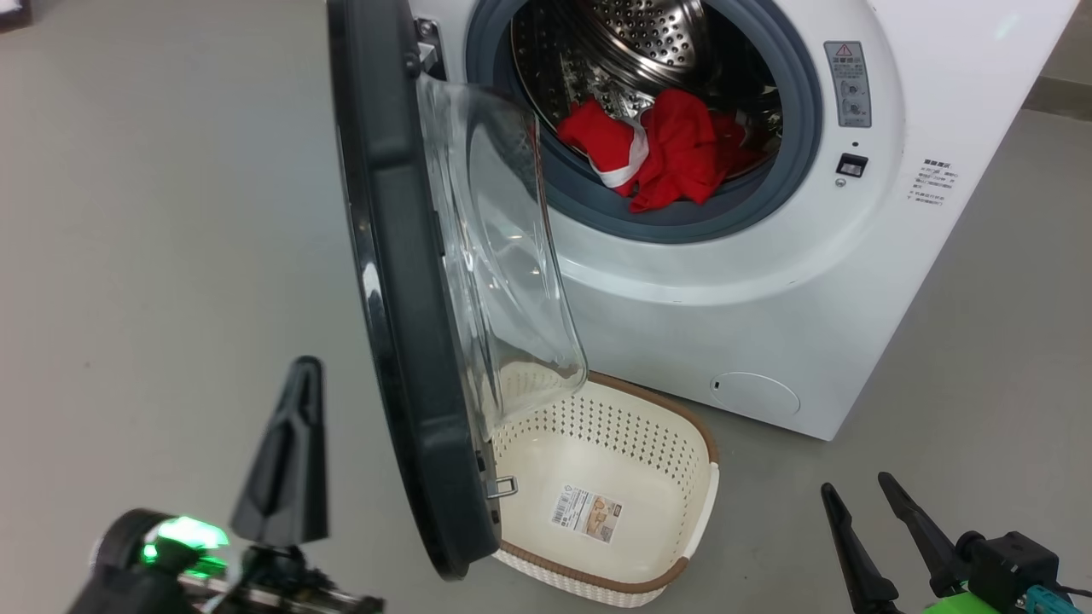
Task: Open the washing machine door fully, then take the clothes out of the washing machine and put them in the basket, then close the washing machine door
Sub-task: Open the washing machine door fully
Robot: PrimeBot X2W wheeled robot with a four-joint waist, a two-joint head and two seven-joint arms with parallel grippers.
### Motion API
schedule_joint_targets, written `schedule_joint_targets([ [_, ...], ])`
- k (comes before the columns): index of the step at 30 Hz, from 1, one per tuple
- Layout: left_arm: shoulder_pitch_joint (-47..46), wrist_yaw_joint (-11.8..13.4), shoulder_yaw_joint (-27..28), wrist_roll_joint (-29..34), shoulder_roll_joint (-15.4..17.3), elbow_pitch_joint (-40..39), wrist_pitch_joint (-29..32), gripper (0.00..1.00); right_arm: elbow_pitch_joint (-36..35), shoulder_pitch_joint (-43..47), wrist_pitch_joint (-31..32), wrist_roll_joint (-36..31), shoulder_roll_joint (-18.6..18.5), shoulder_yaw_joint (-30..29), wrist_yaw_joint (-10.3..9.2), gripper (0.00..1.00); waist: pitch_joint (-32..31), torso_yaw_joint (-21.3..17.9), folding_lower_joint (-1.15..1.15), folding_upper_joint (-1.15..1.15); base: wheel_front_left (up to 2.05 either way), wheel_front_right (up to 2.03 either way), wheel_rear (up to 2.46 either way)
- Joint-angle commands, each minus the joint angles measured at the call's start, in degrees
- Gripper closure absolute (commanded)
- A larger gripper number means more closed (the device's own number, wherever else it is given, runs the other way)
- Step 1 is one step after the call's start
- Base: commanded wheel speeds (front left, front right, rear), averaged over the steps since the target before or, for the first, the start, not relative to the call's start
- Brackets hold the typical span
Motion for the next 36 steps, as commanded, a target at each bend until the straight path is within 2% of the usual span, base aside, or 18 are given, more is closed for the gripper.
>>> schedule_joint_targets([
  [1, -1.94, 0.22, -0.14, 0.67, 0.41, -3.0, -0.34, 1.0, -1.4, -1.94, -0.68, -0.35, -0.9, 1.07, 0.43, 0.0, -0.02, -0.18, 0.0, 0.0, 0.0, 0.0, 0.0],
  [4, -1.83, 0.12, -3.03, 0.81, 0.41, -4.2, -0.34, 1.0, -1.51, -2.06, -0.68, -0.35, -0.9, 1.13, 0.43, 0.0, 0.07, -0.34, 0.0, 0.0, 0.0, 0.0, 0.0],
  [8, -1.12, -0.87, -9.88, -0.53, 0.41, -3.95, -0.34, 1.0, -1.64, -2.34, -0.68, -0.1, -0.94, 1.41, 0.43, 0.0, 0.33, -0.61, 0.0, 0.0, 0.0, 0.0, 0.0],
  [11, -0.24, -1.46, -13.76, -1.08, 0.41, -0.23, -0.34, 1.0, -1.72, -2.57, -0.68, 0.22, -1.06, 1.87, 0.43, 0.0, 0.49, -0.86, 0.0, 0.0, 0.0, 0.0, 0.0],
  [14, 0.24, -1.82, -16.84, -1.8, 0.41, 7.29, -0.34, 1.0, -1.92, -2.89, -0.68, 0.28, -1.19, 2.36, 0.43, 0.0, 0.75, -1.33, 0.0, 0.0, 0.0, 0.0, 0.0],
  [21, -0.42, -1.5, -15.77, -4.07, 0.41, 17.57, -0.34, 1.0, -1.98, -2.76, -0.68, 0.2, -0.95, 2.65, 0.43, 0.0, 0.52, -1.82, 0.0, 0.0, 0.0, 0.0, 0.0],
  [36, -0.49, -0.54, -9.57, -7.41, 0.41, 20.94, -0.34, 1.0, -2.08, -1.82, -0.68, 0.11, -0.64, 2.8, 0.43, 0.0, -0.38, -1.52, 0.0, 0.0, 0.0, 0.0, 0.0],
])
